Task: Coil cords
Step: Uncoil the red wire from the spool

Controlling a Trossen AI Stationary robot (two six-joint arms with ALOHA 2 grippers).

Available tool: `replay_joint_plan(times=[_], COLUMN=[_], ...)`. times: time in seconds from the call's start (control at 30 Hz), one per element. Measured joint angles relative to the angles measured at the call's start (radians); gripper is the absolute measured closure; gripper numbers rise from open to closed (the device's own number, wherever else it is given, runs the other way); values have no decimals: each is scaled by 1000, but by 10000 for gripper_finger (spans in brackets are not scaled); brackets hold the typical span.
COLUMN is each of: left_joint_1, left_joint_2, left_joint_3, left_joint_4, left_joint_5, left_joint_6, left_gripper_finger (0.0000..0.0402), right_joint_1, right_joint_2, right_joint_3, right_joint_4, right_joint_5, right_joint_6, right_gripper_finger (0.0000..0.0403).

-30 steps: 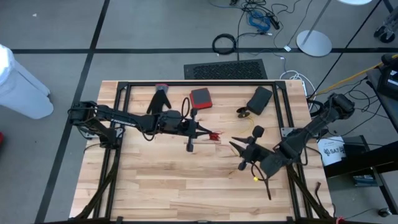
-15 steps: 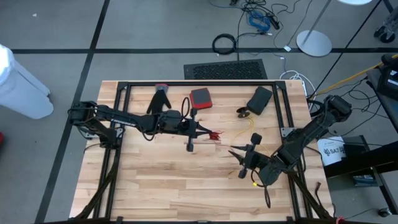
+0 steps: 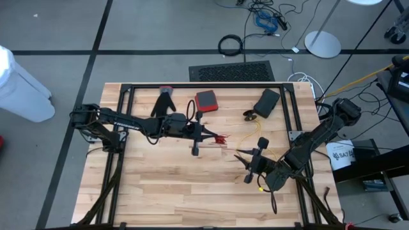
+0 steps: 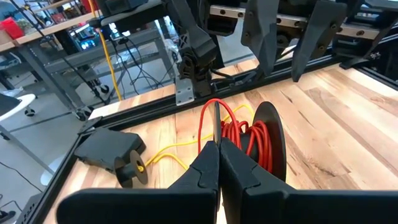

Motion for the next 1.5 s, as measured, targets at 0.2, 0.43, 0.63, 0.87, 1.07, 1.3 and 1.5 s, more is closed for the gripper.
replay_joint_plan(times=[0.2, 0.43, 0.63, 0.87, 1.07, 1.3, 1.5], left_joint_1=[0, 0, 0, 0, 0, 0, 0], left_joint_2=[0, 0, 0, 0, 0, 0, -1], left_joint_3=[0, 0, 0, 1, 1, 1, 1], left_joint_4=[0, 0, 0, 0, 0, -3, -8], left_joint_5=[0, 0, 0, 0, 0, 0, 0], left_joint_6=[0, 0, 0, 0, 0, 0, 0], left_gripper_finger=[402, 402, 402, 402, 402, 402, 402], right_joint_1=[0, 0, -38, -153, -249, -292, -294], right_joint_2=[0, 0, 0, 0, 3, 12, 11], right_joint_3=[0, 0, 0, 0, 0, -1, -1], right_joint_4=[15, 22, 29, 28, 16, -1, -4], right_joint_5=[0, -4, 2, -32, -115, -119, -119], right_joint_6=[0, -1, -22, -96, -114, -136, -144], right_gripper_finger=[272, 246, 253, 257, 257, 263, 332])
